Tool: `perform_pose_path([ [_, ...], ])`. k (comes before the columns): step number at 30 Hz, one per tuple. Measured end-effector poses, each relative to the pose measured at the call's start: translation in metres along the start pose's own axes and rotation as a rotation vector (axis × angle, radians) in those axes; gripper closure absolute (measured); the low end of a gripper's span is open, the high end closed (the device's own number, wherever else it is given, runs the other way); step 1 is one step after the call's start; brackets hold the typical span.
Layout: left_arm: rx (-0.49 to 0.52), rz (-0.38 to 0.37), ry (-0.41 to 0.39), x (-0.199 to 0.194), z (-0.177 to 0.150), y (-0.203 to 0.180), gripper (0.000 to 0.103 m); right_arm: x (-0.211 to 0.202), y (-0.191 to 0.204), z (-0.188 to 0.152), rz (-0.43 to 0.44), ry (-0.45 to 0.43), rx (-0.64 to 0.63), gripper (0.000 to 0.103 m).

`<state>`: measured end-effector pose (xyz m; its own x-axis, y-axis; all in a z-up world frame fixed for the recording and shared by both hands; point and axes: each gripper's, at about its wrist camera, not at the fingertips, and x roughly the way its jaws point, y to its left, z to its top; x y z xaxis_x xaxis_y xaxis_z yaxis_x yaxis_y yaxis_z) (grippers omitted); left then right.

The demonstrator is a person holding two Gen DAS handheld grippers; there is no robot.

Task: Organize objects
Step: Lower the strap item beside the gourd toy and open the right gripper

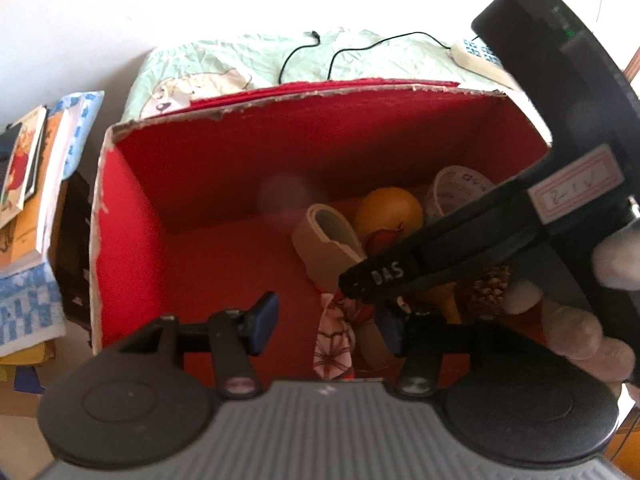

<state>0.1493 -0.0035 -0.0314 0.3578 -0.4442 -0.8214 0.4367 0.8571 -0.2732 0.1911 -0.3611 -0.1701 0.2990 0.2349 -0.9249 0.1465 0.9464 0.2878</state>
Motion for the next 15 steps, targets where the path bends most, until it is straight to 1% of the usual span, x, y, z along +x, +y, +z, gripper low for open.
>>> perform_pose_path([
  [2,0.006,0.018,0.001,0.000,0.000,-0.003,0.048,-0.006,0.004,-0.005,-0.010,-0.022,-0.026,0.078],
  [5,-0.002,0.023,0.007,0.001,0.003,-0.002,0.047,-0.016,0.004,-0.012,-0.032,-0.061,-0.051,0.077],
  [7,-0.004,0.023,0.010,0.001,0.002,-0.002,0.045,-0.022,0.004,-0.018,-0.039,-0.090,-0.048,0.077],
  [11,0.019,0.056,0.006,0.000,0.003,-0.009,0.042,-0.030,0.009,-0.031,-0.055,-0.144,-0.029,0.076],
  [13,0.029,0.072,0.001,-0.002,0.002,-0.012,0.042,-0.032,0.003,-0.029,-0.049,-0.165,-0.017,0.076],
  [15,0.035,0.095,-0.003,-0.004,0.002,-0.013,0.042,-0.038,0.003,-0.038,-0.045,-0.194,-0.001,0.074],
])
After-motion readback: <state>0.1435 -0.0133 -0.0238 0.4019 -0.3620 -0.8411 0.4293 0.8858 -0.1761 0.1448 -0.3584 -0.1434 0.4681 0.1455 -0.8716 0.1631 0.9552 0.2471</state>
